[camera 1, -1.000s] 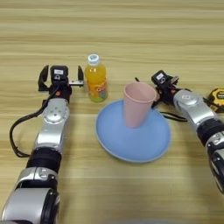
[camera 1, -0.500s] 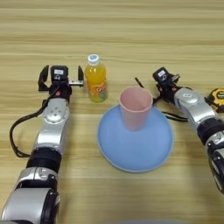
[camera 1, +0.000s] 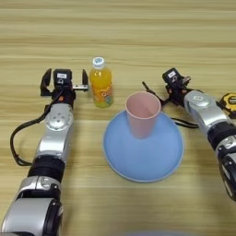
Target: Move the objects on the table
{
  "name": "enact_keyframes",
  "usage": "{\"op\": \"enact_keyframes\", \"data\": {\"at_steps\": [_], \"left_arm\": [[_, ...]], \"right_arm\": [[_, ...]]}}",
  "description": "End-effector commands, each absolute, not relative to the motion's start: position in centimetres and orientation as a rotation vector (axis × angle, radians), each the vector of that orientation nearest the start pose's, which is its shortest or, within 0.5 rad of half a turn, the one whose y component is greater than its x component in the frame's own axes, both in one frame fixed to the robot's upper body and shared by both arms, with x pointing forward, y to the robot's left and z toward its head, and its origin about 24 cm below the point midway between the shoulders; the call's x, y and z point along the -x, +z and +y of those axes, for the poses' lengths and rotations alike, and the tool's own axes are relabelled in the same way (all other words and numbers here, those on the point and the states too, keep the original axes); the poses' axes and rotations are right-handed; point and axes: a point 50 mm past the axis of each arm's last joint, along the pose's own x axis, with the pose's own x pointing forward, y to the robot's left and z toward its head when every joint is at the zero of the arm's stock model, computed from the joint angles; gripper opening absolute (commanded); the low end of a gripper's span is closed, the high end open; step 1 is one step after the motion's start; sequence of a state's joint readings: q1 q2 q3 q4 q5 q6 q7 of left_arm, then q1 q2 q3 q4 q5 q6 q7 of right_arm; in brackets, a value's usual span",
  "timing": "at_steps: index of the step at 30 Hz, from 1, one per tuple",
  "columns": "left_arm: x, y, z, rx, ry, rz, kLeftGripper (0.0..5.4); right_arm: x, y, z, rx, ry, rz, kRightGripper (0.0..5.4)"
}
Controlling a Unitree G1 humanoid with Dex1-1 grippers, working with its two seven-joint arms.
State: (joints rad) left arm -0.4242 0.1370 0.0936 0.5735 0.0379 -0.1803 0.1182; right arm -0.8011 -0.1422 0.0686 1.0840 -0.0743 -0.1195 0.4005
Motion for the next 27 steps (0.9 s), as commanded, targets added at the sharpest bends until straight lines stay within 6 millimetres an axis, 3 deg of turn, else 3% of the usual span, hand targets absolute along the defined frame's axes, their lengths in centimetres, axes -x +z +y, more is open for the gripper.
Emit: {"op": "enact_keyframes", "data": {"at_steps": [1, 14, 27], "left_arm": [[-33.0, 5.0, 18.3, -0.164, 0.132, -0.027, 5.40], [-33.0, 5.0, 18.3, -0.162, 0.131, -0.027, 5.40], [-33.0, 5.0, 18.4, -0.162, 0.130, -0.026, 5.40]], "right_arm": [[-37.6, 5.6, -11.3, 0.280, 0.538, 0.213, 5.37], [-37.0, 4.0, -10.6, 0.326, 0.560, 0.265, 5.37], [-37.0, 3.6, -11.2, 0.372, 0.503, 0.290, 5.37]]}}
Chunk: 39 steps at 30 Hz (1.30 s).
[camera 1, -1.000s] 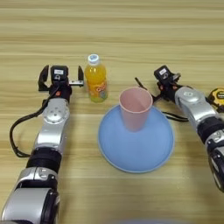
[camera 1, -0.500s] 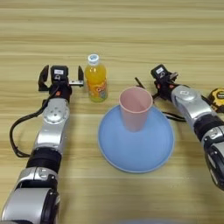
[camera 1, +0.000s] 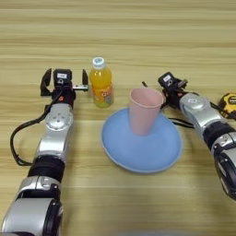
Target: Move the objects on the table
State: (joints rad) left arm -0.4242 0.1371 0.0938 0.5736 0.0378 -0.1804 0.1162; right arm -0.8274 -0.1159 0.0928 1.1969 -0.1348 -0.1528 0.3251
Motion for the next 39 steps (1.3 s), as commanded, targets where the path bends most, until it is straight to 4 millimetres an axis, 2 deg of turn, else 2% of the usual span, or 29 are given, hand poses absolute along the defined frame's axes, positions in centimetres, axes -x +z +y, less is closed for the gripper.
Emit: {"op": "enact_keyframes", "data": {"at_steps": [1, 17, 25, 39], "left_arm": [[-33.0, 5.0, 18.4, -0.162, 0.130, -0.026, 5.40], [-33.0, 4.9, 18.3, -0.160, 0.130, -0.025, 5.40], [-33.0, 5.0, 18.3, -0.159, 0.129, -0.026, 5.40], [-32.9, 5.0, 18.4, -0.159, 0.130, -0.028, 5.40]], "right_arm": [[-37.0, 3.5, -11.2, 0.379, 0.501, 0.293, 5.37], [-36.9, 3.4, -11.0, 0.397, 0.507, 0.289, 5.37], [-36.9, 2.9, -11.8, 0.422, 0.461, 0.331, 5.37], [-35.8, 1.1, -11.4, 0.126, 0.518, 0.574, 5.37]]}}
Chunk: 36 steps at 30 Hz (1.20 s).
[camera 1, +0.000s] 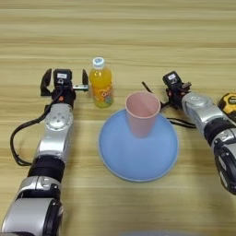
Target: Move the objects on the table
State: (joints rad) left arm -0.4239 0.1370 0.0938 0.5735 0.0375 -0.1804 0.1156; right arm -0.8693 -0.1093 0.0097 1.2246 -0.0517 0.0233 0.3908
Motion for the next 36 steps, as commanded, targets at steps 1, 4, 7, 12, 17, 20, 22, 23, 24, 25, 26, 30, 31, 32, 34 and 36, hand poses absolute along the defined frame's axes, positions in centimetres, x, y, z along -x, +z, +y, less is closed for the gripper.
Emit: {"op": "enact_keyframes", "data": {"at_steps": [1, 4, 7, 12, 17, 20, 22, 23, 24, 25, 26, 30, 31, 32, 34, 36], "left_arm": [[-32.9, 5.0, 18.4, -0.159, 0.130, -0.027, 5.40], [-32.9, 5.0, 18.4, -0.159, 0.130, -0.027, 5.40], [-32.9, 5.0, 18.4, -0.159, 0.131, -0.027, 5.40], [-33.0, 5.0, 18.4, -0.158, 0.131, -0.026, 5.40], [-33.0, 5.0, 18.3, -0.157, 0.131, -0.026, 5.40], [-33.0, 5.0, 18.3, -0.156, 0.132, -0.026, 5.40], [-33.0, 5.0, 18.3, -0.156, 0.132, -0.027, 5.40], [-32.9, 5.0, 18.3, -0.155, 0.132, -0.027, 5.40], [-32.9, 5.0, 18.3, -0.155, 0.132, -0.027, 5.40], [-32.9, 5.0, 18.3, -0.155, 0.133, -0.027, 5.40], [-32.9, 5.0, 18.3, -0.155, 0.133, -0.028, 5.40], [-32.9, 5.0, 18.3, -0.153, 0.134, -0.029, 5.40], [-32.9, 5.1, 18.3, -0.153, 0.134, -0.029, 5.40], [-32.9, 5.1, 18.3, -0.152, 0.135, -0.030, 5.40], [-32.9, 5.1, 18.3, -0.152, 0.135, -0.030, 5.40], [-32.9, 5.1, 18.4, -0.151, 0.135, -0.030, 5.40]], "right_arm": [[-35.8, 1.1, -11.4, 0.121, 0.519, 0.580, 5.37], [-35.7, 1.0, -11.3, 0.121, 0.532, 0.594, 5.37], [-35.6, 0.8, -11.4, 0.152, 0.530, 0.607, 5.37], [-35.0, 0.0, -11.5, 0.110, 0.520, 0.670, 5.37], [-34.7, -0.4, -11.5, 0.075, 0.521, 0.709, 4.69], [-34.4, -0.7, -11.4, 0.027, 0.520, 0.746, 4.34], [-34.3, -0.9, -11.4, 0.007, 0.518, 0.761, 4.12], [-34.2, -0.9, -11.4, -0.003, 0.516, 0.767, 4.03], [-34.2, -0.9, -11.4, -0.009, 0.515, 0.771, 3.93], [-34.2, -1.0, -11.4, -0.011, 0.515, 0.773, 3.85], [-34.1, -1.0, -11.4, -0.013, 0.515, 0.776, 3.69], [-34.0, -1.3, -11.6, 0.035, 0.518, 0.774, 3.14], [-33.9, -1.4, -11.6, 0.053, 0.519, 0.770, 2.99], [-33.9, -1.5, -11.5, 0.062, 0.519, 0.769, 2.94], [-33.8, -1.6, -11.5, 0.077, 0.521, 0.768, 2.67], [-33.8, -1.7, -11.5, 0.091, 0.524, 0.764, 2.47]]}}
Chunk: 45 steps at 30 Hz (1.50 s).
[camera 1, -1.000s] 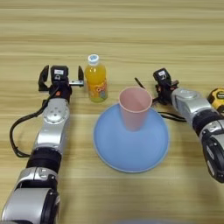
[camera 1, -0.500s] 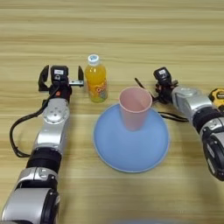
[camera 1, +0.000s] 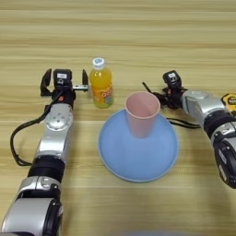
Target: Move the objects on the table
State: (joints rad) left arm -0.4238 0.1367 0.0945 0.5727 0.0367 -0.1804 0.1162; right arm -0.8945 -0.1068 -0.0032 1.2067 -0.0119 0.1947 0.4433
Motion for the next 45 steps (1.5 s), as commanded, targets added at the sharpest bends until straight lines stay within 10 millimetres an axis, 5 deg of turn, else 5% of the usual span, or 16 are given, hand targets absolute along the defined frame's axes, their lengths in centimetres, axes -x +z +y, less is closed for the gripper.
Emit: {"op": "enact_keyframes", "data": {"at_steps": [1, 22, 45], "left_arm": [[-32.9, 5.1, 18.4, -0.151, 0.135, -0.031, 5.40], [-32.9, 5.1, 18.6, -0.150, 0.136, -0.029, 5.40], [-32.9, 5.1, 18.7, -0.151, 0.136, -0.029, 5.40]], "right_arm": [[-33.7, -1.7, -11.4, 0.099, 0.527, 0.761, 2.35], [-33.3, -2.1, -10.9, 0.143, 0.553, 0.761, 0.31], [-34.4, -0.7, -11.7, 0.119, 0.516, 0.696, 0.31]]}}
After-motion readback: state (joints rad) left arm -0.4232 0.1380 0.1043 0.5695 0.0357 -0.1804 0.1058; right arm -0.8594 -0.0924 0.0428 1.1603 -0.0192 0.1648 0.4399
